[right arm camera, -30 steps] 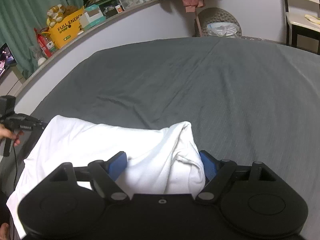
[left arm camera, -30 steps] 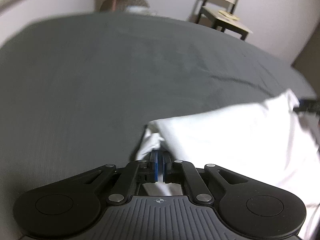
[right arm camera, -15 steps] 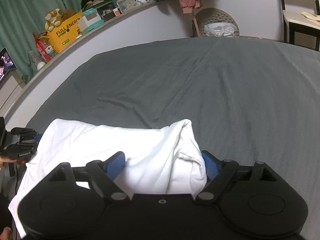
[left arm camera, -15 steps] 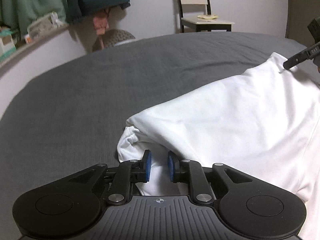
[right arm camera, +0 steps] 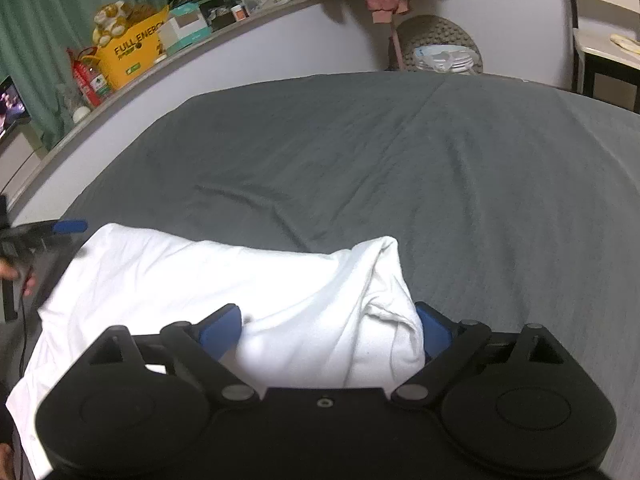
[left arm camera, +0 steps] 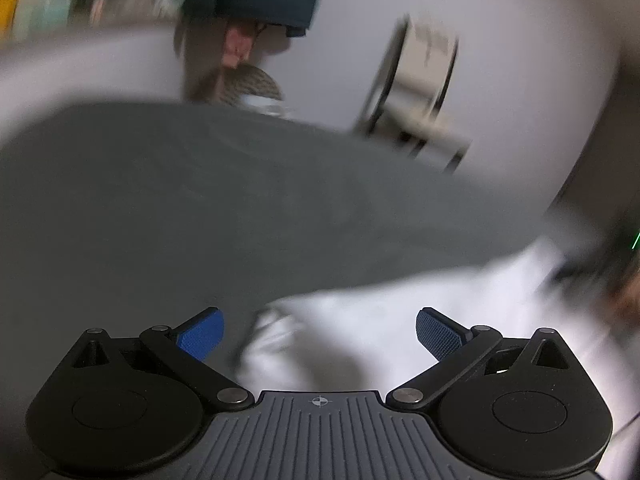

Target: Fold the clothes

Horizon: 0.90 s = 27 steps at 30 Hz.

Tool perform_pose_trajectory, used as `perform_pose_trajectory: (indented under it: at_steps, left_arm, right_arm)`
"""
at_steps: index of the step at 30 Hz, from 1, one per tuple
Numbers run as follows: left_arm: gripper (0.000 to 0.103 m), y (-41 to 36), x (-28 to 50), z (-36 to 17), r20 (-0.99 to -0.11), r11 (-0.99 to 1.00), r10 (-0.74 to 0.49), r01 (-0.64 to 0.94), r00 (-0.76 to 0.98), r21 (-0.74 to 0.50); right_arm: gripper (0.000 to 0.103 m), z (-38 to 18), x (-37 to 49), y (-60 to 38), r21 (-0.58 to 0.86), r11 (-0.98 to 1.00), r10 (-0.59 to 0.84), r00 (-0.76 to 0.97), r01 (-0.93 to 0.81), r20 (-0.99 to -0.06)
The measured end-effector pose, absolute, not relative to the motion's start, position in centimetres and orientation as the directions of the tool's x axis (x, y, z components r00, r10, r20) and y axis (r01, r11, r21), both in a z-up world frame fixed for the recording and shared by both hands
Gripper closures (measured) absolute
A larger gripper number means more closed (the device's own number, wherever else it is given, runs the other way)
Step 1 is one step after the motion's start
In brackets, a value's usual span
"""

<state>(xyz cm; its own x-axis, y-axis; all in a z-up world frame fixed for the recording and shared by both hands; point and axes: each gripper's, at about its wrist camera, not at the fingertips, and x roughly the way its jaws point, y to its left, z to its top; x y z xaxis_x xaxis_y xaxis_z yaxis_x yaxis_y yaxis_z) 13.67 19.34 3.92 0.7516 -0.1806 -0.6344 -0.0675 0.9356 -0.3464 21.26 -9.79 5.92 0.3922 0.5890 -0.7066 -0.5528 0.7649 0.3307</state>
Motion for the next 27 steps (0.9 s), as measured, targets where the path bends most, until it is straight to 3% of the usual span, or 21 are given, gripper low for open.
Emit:
perform_pose_trajectory:
  at_steps: [5, 9, 14, 15, 16, 17, 18, 25, 27]
  left_arm:
    - [0.0, 22.1, 17.3, 2.0, -0.685, 0.847, -0.308, -0.138, 0.66, -0.513]
    - [0.0, 23.2, 19.7, 0.8, -0.711, 0.815, -0.377, -0.152, 0.593, -0.559]
    - [0.003, 23.8, 20.4, 0.0, -0.717, 0.821, -0.408, -0.116, 0.565, -0.559]
    - [0.008, 24.1, 20.4, -0.1, -0.715, 0.818, -0.416, -0.113, 0.562, -0.564]
    - [0.029, 24.1, 20.2, -0.1, -0.725, 0.824, -0.41, -0.116, 0.553, -0.554]
    - [0.059, 24.0, 20.1, -0.1, -0.739, 0.834, -0.398, -0.122, 0.543, -0.539]
    - [0.066, 23.9, 19.9, 0.0, -0.753, 0.843, -0.387, -0.127, 0.533, -0.523]
    - [0.067, 24.6, 19.6, -0.9, -0.722, 0.824, -0.44, -0.08, 0.534, -0.561]
    - [0.078, 24.6, 19.3, -1.1, -0.718, 0.825, -0.445, -0.067, 0.536, -0.561]
  right_arm:
    - [0.008, 6.1, 21.4, -9.8, 0.334, 0.75, 0.598, 0.37, -0.57, -0.711]
    - [0.028, 6.8, 22.7, -10.6, 0.378, 0.722, 0.633, 0.334, -0.579, -0.698]
    - [0.037, 7.1, 25.3, -10.9, 0.41, 0.708, 0.642, 0.282, -0.575, -0.714]
    - [0.041, 7.0, 25.8, -10.9, 0.43, 0.699, 0.651, 0.26, -0.571, -0.713]
    - [0.042, 6.7, 26.3, -10.9, 0.473, 0.673, 0.678, 0.22, -0.568, -0.701]
    - [0.044, 6.4, 26.8, -10.9, 0.518, 0.645, 0.706, 0.177, -0.562, -0.686]
    - [0.044, 6.0, 27.2, -11.0, 0.568, 0.611, 0.735, 0.127, -0.551, -0.667]
    - [0.051, 4.7, 29.6, -11.4, 0.656, 0.553, 0.786, 0.06, -0.513, -0.615]
    - [0.054, 4.3, 29.8, -11.3, 0.694, 0.531, 0.807, 0.04, -0.487, -0.589]
